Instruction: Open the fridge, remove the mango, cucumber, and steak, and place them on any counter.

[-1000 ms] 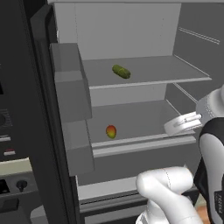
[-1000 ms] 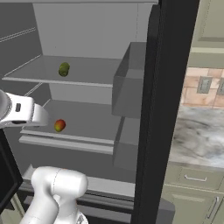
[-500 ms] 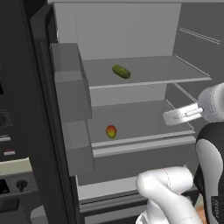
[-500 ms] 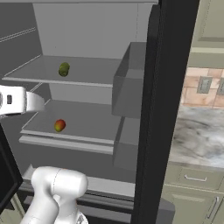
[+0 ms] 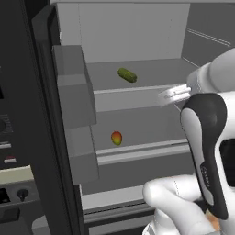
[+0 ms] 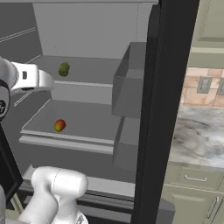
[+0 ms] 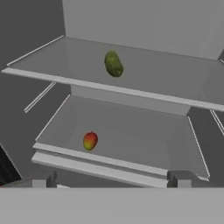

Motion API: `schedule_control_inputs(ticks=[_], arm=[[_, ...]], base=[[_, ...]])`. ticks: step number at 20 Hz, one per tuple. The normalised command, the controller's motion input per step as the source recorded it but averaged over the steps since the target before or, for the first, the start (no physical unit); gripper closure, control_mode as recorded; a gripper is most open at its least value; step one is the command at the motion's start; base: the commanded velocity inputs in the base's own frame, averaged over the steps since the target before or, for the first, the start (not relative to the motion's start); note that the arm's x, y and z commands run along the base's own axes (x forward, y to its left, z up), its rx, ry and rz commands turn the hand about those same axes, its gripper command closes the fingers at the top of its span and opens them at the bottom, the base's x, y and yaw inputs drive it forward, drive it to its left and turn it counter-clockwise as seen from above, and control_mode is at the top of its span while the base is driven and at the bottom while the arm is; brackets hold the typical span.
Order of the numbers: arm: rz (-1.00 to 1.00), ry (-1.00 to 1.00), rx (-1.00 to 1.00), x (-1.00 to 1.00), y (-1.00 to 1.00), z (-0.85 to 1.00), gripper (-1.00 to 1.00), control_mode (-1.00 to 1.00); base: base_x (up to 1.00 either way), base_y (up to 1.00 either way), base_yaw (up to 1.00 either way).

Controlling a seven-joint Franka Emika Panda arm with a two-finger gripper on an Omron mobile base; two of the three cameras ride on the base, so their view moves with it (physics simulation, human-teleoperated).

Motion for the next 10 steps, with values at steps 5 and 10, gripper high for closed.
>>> schedule_control_inputs(ticks=[5, 10], arm=[[0.00, 0.00, 0.00, 0.76, 0.00, 0.03, -1.00, -1.00], [0.01, 0.02, 0.01, 0.77, 0.02, 0.03, -1.00, -1.00]], base=[[0.00, 0.00, 0.00], [0.00, 0.00, 0.00]])
